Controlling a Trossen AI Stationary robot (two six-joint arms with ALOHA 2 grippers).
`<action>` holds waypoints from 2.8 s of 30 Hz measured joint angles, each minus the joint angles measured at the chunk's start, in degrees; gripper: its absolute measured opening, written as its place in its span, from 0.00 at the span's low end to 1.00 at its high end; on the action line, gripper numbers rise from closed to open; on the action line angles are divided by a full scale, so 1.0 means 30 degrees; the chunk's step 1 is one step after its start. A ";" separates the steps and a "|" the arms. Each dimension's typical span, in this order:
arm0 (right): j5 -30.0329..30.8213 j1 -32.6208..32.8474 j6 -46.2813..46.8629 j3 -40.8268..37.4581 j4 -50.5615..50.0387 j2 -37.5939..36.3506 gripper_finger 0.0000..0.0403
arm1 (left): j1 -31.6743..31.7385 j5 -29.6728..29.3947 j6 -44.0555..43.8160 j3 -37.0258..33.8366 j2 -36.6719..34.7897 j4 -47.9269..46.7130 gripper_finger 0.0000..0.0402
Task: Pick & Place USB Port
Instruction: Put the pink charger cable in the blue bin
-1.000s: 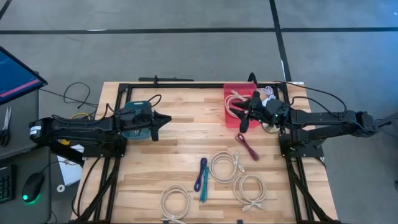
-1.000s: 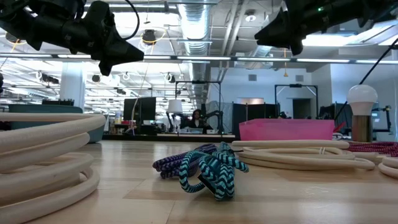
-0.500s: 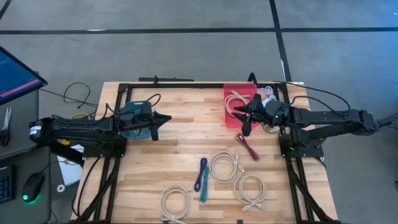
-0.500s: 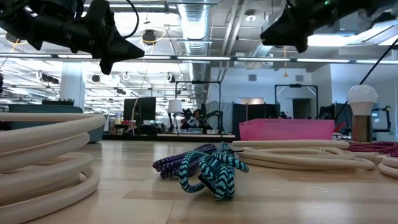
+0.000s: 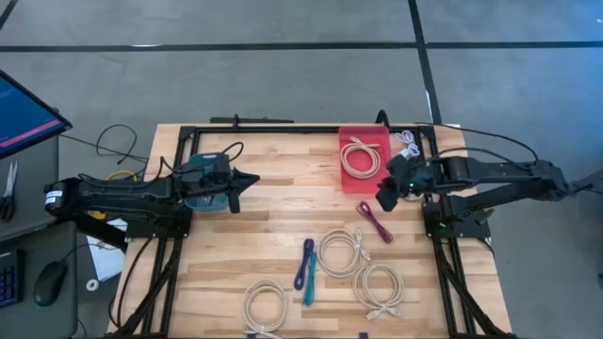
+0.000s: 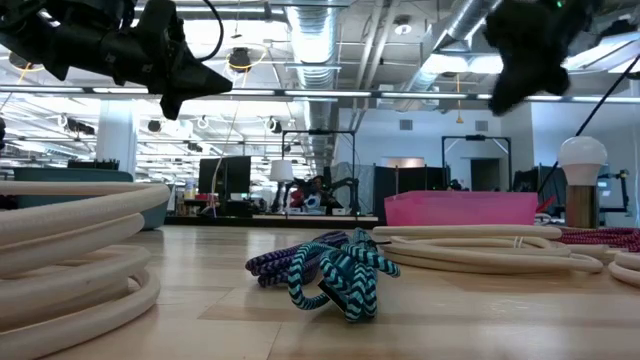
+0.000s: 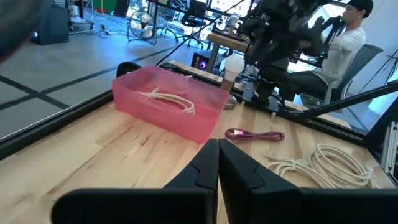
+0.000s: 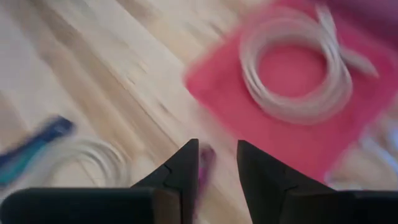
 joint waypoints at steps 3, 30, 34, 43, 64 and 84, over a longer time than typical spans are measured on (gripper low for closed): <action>-0.0008 0.0307 0.1224 -0.0015 -0.1154 0.0580 0.26 | 0.0000 0.0000 0.0000 0.0000 0.0000 0.0000 0.02; -0.1504 0.4241 0.6670 -0.2088 -0.0584 0.6564 0.38 | 0.0000 0.0007 0.0000 0.0000 0.0000 -0.0007 0.02; -0.2899 0.4608 0.6770 -0.3194 0.1878 0.6298 0.36 | 0.0004 0.0007 0.0000 0.0000 0.0000 -0.0007 0.03; -0.3713 0.5019 0.7654 -0.4754 0.3178 0.6298 0.35 | 0.0000 0.0007 0.0000 0.0000 0.0000 -0.0015 0.03; -0.4244 0.5244 0.7456 -0.6018 0.5666 0.6691 0.13 | 0.0007 0.0004 -0.0004 0.0000 0.0000 -0.0007 0.03; -0.2147 0.5226 0.3526 -0.3335 0.5971 0.6509 0.00 | 0.0007 0.0001 0.0000 0.0000 0.0004 -0.0011 0.03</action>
